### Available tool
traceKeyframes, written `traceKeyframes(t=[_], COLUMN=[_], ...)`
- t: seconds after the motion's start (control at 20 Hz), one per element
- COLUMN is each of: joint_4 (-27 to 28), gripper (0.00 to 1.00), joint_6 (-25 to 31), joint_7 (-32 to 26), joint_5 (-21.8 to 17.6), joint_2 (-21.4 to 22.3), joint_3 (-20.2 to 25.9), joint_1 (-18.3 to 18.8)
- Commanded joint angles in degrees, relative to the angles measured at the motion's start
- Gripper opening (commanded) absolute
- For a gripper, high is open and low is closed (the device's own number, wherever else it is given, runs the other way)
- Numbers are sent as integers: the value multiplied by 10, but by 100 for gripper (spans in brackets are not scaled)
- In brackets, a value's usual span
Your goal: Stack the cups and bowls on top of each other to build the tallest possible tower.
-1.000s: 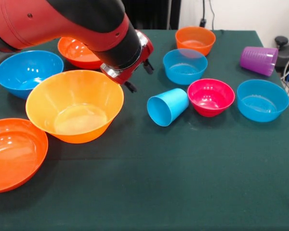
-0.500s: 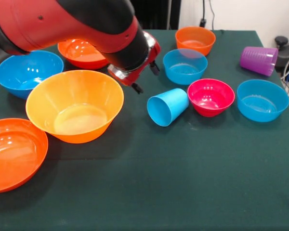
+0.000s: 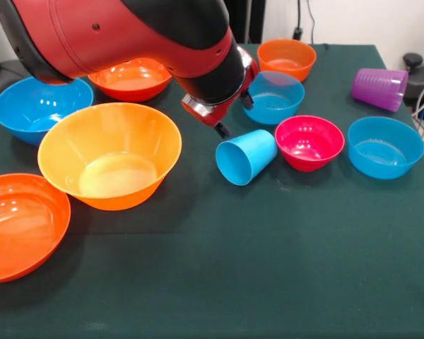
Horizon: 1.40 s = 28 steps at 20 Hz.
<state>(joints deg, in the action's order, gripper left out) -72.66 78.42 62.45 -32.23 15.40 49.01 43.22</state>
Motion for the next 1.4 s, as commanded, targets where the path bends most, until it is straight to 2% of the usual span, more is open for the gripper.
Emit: traceKeyframes(t=[0.05, 0.35, 0.5, 0.95, 1.4], joint_4=[2, 28, 83, 156, 166], gripper=[100, 100, 100, 100, 100], joint_6=[-17, -10, -3, 0, 7], joint_7=[-104, -125, -125, -124, -158], joint_5=[-30, -40, -44, -39, -41], joint_2=[0, -15, -43, -87, -93], joint_3=[-25, -28, -25, -24, -34], joint_1=[-5, -6, -38, -83, -70])
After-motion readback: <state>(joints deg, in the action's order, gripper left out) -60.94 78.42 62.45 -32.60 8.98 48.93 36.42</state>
